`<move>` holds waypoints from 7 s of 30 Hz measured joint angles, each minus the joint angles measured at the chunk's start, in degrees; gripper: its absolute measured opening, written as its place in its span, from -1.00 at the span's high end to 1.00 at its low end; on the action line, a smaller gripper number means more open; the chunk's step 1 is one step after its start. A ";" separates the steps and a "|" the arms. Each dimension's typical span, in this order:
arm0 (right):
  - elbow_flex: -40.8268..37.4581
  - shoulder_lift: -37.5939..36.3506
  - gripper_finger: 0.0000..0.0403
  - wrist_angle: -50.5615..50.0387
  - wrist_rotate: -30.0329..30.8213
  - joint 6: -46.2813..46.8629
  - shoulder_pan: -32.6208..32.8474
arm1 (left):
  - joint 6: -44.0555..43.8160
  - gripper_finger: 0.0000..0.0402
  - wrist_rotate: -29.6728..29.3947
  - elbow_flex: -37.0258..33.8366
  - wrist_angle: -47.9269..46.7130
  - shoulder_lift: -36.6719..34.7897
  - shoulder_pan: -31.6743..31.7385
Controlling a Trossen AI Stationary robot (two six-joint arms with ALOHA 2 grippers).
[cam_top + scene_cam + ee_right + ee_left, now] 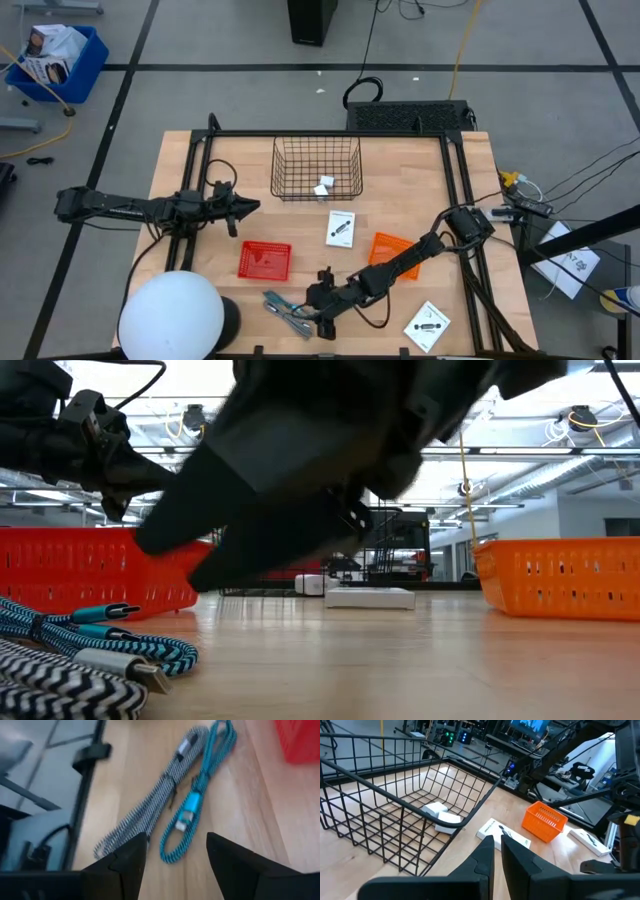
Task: Pick and place items into bin
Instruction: Put the blue charger cable into the red basket, then put the gray charger cable into the red basket
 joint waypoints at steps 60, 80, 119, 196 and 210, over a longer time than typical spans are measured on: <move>-0.17 -12.26 1.00 -31.44 16.91 -6.44 -1.20 | -5.81 0.40 4.89 0.00 6.28 -0.02 0.01; 0.00 -22.93 1.00 -29.13 25.38 -18.05 -6.50 | -9.09 -0.11 14.18 0.00 10.52 0.00 -1.76; 0.09 -21.46 1.00 -16.26 17.75 -26.37 -17.34 | -8.88 -0.06 12.98 0.00 10.17 0.00 -6.44; 0.02 -9.21 0.37 -7.26 -6.50 -24.68 -3.60 | -7.19 -0.06 12.11 0.02 12.54 0.00 -7.72; 0.02 -9.32 0.38 -13.65 -2.82 -18.83 -2.68 | -4.32 0.28 12.69 4.77 4.84 4.83 -10.00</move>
